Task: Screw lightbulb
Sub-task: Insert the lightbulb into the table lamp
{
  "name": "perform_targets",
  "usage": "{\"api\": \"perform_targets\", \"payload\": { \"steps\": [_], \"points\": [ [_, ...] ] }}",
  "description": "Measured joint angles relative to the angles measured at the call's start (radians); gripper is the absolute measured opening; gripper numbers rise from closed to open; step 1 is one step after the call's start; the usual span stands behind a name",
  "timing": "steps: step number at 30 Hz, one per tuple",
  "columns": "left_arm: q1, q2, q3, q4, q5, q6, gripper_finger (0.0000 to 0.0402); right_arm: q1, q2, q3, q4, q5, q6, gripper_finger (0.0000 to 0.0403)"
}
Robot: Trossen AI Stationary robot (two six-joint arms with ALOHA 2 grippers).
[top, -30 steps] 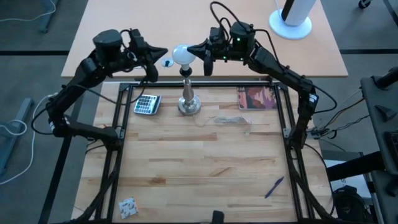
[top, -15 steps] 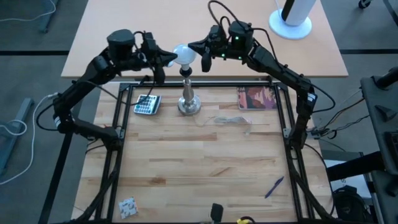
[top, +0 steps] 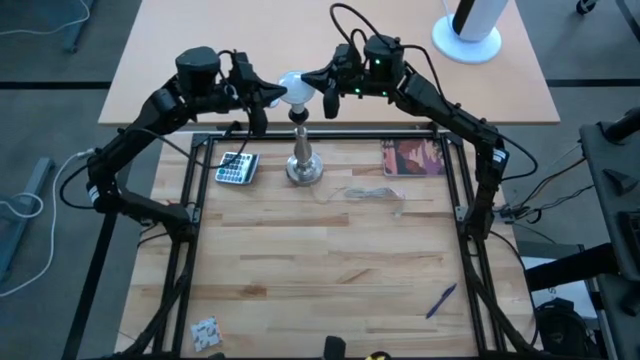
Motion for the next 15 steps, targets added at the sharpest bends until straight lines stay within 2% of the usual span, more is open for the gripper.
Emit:
{"api": "perform_targets", "payload": {
  "steps": [15],
  "points": [
    [0.022, 0.005, -0.001, 0.026, -0.026, -0.015, 0.0, 0.003, 0.002, -0.002, 0.008, -0.039, 0.031, 0.0]
  ]
}}
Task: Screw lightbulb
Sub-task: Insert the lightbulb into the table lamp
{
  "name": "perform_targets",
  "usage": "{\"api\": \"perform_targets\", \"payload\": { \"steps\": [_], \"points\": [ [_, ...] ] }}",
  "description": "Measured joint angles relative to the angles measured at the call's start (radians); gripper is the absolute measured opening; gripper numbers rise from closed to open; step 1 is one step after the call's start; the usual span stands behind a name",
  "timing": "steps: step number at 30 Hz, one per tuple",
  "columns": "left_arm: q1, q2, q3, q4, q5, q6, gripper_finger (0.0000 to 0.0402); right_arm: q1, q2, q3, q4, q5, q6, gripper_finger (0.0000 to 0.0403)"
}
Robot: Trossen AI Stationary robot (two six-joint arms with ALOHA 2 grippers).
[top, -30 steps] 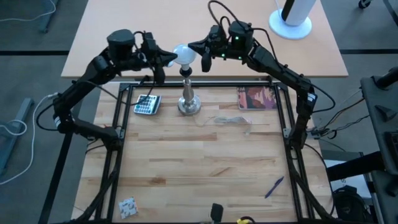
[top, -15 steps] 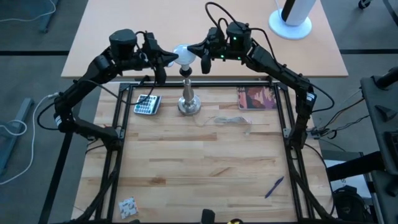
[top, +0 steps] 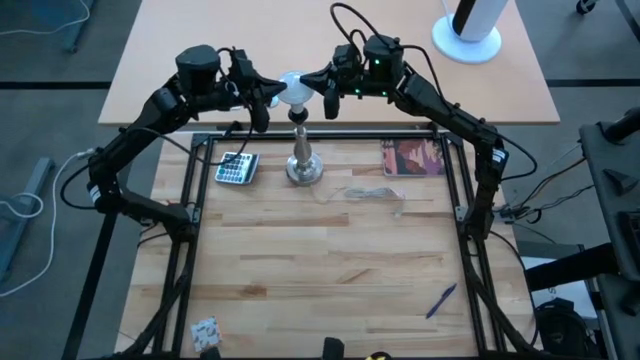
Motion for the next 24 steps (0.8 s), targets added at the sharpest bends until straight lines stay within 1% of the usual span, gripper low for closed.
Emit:
{"api": "perform_targets", "payload": {
  "steps": [8, 15, 21, 24],
  "points": [
    [0.008, -0.003, -0.002, 0.037, -0.023, 0.0, 0.0, 0.0, 0.0, 0.006, -0.006, -0.001, -0.006, 0.0],
    [0.011, -0.052, -0.002, 0.026, -0.036, 0.001, 0.0, 0.005, 0.0, 0.055, -0.037, 0.003, -0.031, 0.0],
    [0.009, -0.108, 0.0, 0.031, -0.019, 0.0, 0.0, -0.005, -0.003, 0.077, -0.041, 0.048, -0.039, 0.0],
    [0.009, -0.117, 0.0, 0.008, 0.029, 0.0, 0.0, -0.011, -0.002, 0.077, -0.042, 0.052, -0.04, 0.0]
  ]
}}
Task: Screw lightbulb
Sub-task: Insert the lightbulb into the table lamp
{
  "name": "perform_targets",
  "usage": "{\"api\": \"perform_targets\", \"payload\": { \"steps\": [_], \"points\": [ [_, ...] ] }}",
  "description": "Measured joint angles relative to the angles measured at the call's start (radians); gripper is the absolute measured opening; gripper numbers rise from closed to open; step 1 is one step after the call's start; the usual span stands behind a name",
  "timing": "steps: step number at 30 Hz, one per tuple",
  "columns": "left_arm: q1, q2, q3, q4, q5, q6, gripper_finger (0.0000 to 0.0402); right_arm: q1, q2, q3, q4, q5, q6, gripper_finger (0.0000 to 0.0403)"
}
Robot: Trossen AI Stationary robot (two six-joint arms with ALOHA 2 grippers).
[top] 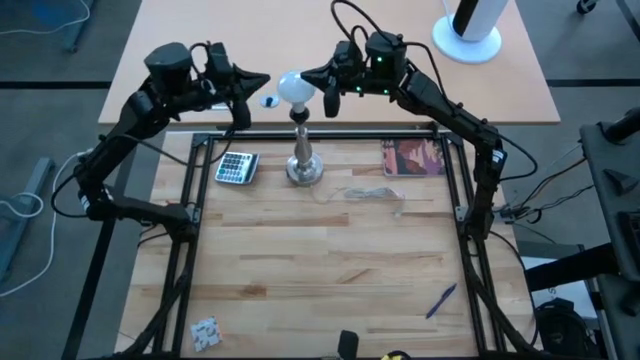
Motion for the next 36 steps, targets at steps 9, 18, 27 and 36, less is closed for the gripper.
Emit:
{"api": "perform_targets", "payload": {
  "steps": [9, 18, 27, 36],
  "points": [
    [-0.001, 0.06, -0.013, -0.083, 0.056, 0.0, 0.0, -0.013, 0.005, -0.038, -0.002, 0.009, 0.001, 0.0],
    [0.001, 0.106, -0.009, -0.069, 0.047, 0.034, 0.0, -0.013, 0.0, -0.065, -0.02, 0.011, 0.002, 0.0],
    [0.02, 0.108, -0.01, -0.057, 0.039, 0.026, 0.0, -0.013, 0.002, -0.082, -0.015, -0.014, 0.003, 0.0],
    [0.04, 0.11, -0.012, -0.05, 0.012, 0.022, 0.0, -0.013, 0.003, -0.084, -0.011, -0.031, 0.007, 0.0]
  ]
}}
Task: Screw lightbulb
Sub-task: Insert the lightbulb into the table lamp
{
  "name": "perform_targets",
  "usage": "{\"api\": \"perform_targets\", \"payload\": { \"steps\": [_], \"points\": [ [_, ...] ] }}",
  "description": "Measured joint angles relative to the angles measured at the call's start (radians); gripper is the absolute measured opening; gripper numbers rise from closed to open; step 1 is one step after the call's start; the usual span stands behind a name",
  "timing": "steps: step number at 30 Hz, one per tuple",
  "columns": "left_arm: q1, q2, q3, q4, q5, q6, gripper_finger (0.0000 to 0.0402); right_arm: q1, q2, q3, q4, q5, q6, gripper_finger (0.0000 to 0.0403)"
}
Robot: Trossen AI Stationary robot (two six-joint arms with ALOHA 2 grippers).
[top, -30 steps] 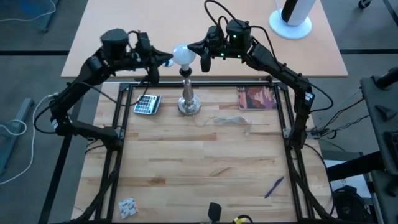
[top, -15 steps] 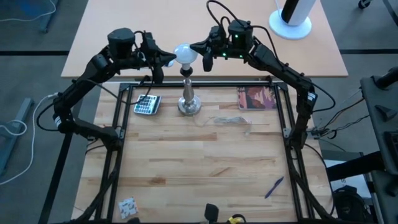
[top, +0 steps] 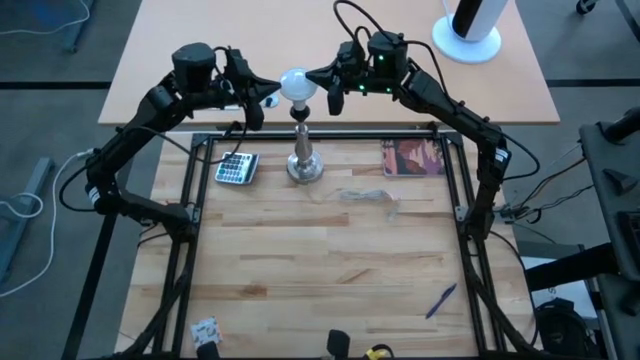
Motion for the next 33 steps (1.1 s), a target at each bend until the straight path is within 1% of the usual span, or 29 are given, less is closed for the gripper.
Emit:
{"api": "perform_targets", "payload": {
  "steps": [7, 12, 17, 20, 25, 33],
  "points": [
    [0.001, 0.002, -0.001, 0.015, -0.016, -0.026, 0.0, 0.0, 0.0, -0.001, 0.0, 0.001, 0.006, 0.0],
    [0.001, 0.003, -0.001, 0.024, -0.064, -0.039, 0.0, 0.0, 0.0, -0.001, 0.0, -0.022, 0.019, 0.0],
    [0.003, 0.005, -0.002, 0.044, -0.075, -0.052, 0.0, 0.002, -0.002, -0.001, -0.006, -0.035, 0.021, 0.0],
    [0.003, 0.006, -0.003, 0.064, -0.098, -0.052, 0.0, 0.003, -0.002, 0.001, -0.006, -0.035, 0.021, 0.0],
    [0.003, -0.006, -0.004, 0.07, -0.097, -0.058, 0.0, 0.006, -0.002, 0.027, 0.0, -0.033, 0.021, 0.0],
    [-0.003, -0.056, 0.009, 0.089, -0.079, -0.072, 0.0, 0.001, 0.003, 0.077, -0.026, 0.001, 0.01, 0.0]
  ]
}}
